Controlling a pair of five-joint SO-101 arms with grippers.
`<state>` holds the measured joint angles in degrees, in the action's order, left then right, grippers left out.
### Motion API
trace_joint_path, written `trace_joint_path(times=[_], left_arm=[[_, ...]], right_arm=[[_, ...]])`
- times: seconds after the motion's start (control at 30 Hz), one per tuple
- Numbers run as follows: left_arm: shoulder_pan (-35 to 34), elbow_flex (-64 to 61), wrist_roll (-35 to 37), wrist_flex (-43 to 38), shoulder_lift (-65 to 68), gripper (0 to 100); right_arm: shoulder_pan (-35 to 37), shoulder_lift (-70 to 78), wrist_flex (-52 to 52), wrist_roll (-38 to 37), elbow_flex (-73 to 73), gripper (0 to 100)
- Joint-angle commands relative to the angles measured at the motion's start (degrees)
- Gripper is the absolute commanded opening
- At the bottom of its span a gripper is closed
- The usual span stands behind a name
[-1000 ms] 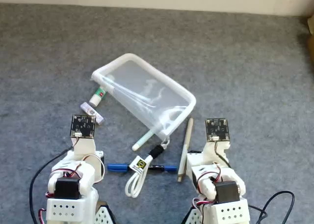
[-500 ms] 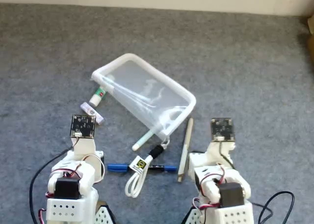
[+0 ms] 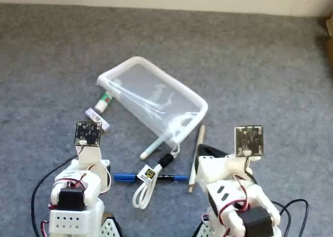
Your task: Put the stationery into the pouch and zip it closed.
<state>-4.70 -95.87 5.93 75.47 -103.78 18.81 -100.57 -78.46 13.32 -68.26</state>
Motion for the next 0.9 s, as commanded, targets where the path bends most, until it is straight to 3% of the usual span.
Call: trace_joint_path(times=[0.0, 0.2, 0.4, 0.87], left_arm=[[0.66, -1.27, 0.26, 0.53, -0.75, 1], [0.66, -1.27, 0.26, 0.53, -0.75, 1], [0.66, -1.27, 0.26, 0.53, -0.75, 1], [0.66, -1.27, 0.26, 0.53, -0.75, 1]], right_arm=[[3.65, 10.77, 1.63, 2.46, 7.78, 0.3], [13.05, 31.52, 1.71, 9.32, 14.99, 3.0], [19.38, 46.37, 5.58, 19.43, 15.69, 22.5], [23.87, 67.82, 24.57, 29.45, 15.78, 22.0]])
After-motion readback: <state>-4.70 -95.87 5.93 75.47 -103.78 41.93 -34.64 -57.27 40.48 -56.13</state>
